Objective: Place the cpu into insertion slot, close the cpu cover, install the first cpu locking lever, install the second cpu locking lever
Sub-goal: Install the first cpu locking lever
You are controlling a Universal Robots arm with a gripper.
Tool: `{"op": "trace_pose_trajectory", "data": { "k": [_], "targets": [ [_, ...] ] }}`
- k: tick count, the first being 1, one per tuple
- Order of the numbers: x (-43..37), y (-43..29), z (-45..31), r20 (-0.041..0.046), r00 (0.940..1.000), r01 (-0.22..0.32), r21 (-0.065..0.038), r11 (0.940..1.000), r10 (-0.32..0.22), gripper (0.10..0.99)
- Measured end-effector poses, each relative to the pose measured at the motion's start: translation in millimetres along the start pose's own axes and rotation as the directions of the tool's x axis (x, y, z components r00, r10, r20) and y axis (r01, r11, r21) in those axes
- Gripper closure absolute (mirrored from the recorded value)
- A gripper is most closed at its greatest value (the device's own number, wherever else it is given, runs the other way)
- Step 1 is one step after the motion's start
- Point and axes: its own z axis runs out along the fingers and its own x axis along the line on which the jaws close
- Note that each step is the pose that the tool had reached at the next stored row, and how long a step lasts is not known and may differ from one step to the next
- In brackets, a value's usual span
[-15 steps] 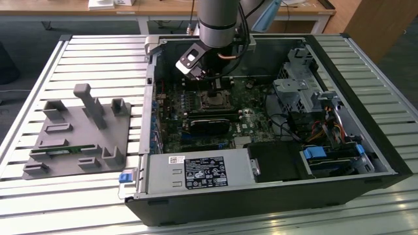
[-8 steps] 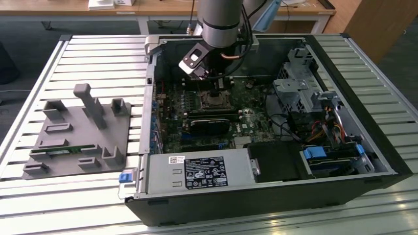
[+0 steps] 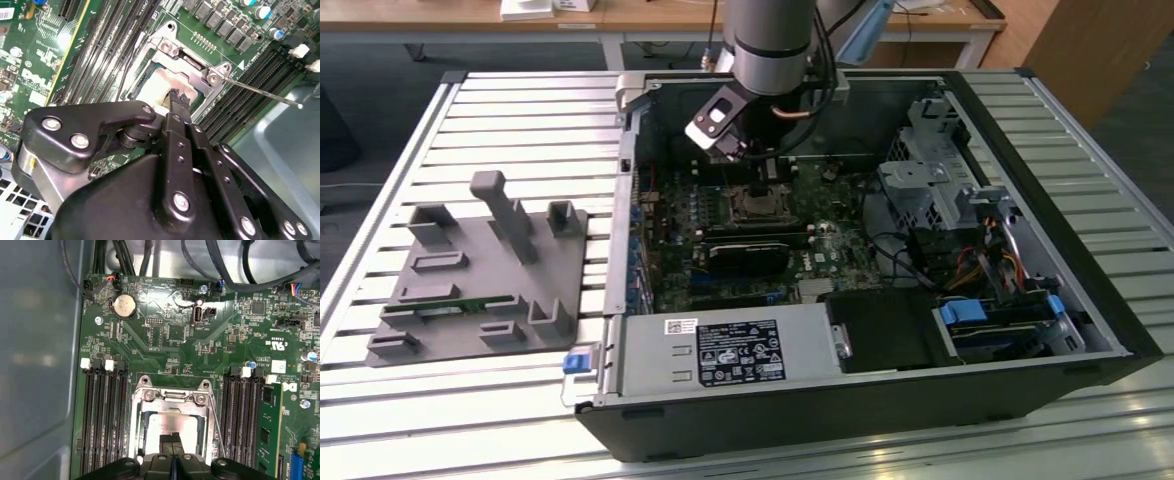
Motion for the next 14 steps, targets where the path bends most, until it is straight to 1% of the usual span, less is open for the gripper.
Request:
{"op": "trace_pose_trajectory", "data": {
  "k": [2,6,14],
  "targets": [
    [0.1,0.1,-3.9,-0.0002,1.0,0.0,0.0,1.0,0.0,0.98],
    [0.2,0.2,-15.3,-0.0001,1.0,0.0,0.0,1.0,0.0,0.98],
    [0.6,0.6,-44.6,-0.0001,1.0,0.0,0.0,1.0,0.0,0.98]
  ]
}}
